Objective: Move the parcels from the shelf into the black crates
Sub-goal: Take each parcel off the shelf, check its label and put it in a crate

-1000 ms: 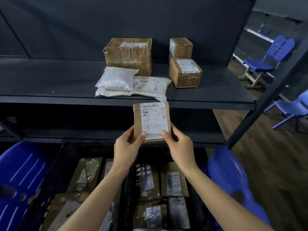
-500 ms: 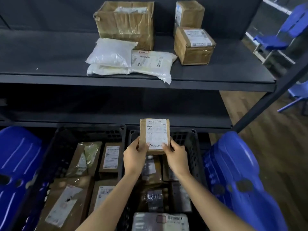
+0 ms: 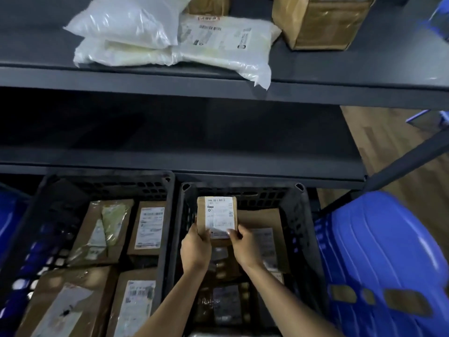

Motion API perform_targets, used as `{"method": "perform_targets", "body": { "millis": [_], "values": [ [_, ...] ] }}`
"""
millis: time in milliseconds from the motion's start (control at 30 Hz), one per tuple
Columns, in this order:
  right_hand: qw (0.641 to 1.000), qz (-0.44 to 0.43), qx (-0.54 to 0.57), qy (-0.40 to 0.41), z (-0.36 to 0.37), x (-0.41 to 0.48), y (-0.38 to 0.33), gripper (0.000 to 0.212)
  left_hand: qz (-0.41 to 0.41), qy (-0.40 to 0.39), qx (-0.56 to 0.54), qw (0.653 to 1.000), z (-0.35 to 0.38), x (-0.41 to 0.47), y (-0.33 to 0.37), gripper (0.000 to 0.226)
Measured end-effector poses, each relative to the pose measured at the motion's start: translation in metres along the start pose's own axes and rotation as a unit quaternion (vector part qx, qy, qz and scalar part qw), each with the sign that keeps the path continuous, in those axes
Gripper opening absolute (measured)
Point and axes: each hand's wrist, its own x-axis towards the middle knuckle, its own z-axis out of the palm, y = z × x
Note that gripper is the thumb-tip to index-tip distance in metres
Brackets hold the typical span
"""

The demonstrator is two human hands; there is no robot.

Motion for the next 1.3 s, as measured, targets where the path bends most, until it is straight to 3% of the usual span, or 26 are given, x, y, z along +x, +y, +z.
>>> {"method": "perform_targets", "body": {
  "millis": [133,300,400,467,533,667,833,900,1000,1133,1300],
  "values": [
    [1.000,-0.008,-0.012,0.006,0.014,0.016,0.009,0.040,-0.043,-0.002,0.014,0.999,0.011,0.014,-0.011,0.010],
    [0.998,-0.044,-0.038,0.019,0.020,0.022,0.009,0.033,-0.039,0.018,0.005,0.999,0.016,0.016,-0.011,0.006],
    [0.997,-0.058,-0.043,0.022,0.020,0.022,0.006,0.029,0.001,0.041,0.032,0.999,0.017,0.007,-0.010,0.029],
    [0.997,-0.062,-0.047,0.025,0.021,0.022,0.006,0.029,0.017,0.024,0.053,0.998,0.018,0.002,-0.009,0.052],
    [0.996,-0.066,-0.054,0.028,0.021,0.022,0.006,0.027,0.022,-0.001,0.087,0.996,0.017,-0.001,-0.007,0.061],
    [0.996,-0.067,-0.049,0.028,0.024,0.022,0.003,0.025,0.049,-0.032,0.165,0.985,0.018,-0.004,-0.006,0.063],
    [0.996,-0.071,-0.054,0.027,0.026,0.021,0.002,0.028,0.100,-0.104,0.289,0.947,0.027,-0.010,-0.009,0.064],
    [0.989,-0.085,-0.121,0.005,0.021,0.017,0.002,0.039,0.127,-0.114,0.326,0.930,0.024,-0.011,-0.016,0.068],
    [0.941,-0.173,-0.292,-0.008,0.008,0.007,0.007,0.063,0.183,-0.114,0.384,0.898,0.012,-0.013,-0.029,0.073],
    [0.848,-0.319,-0.418,-0.066,0.001,-0.002,0.016,0.059,0.222,-0.171,0.453,0.846,-0.002,-0.014,-0.037,0.087],
    [0.795,-0.317,-0.507,-0.100,0.010,-0.001,0.023,0.067,0.181,-0.208,0.475,0.835,-0.003,-0.010,-0.030,0.091]
  ]
}}
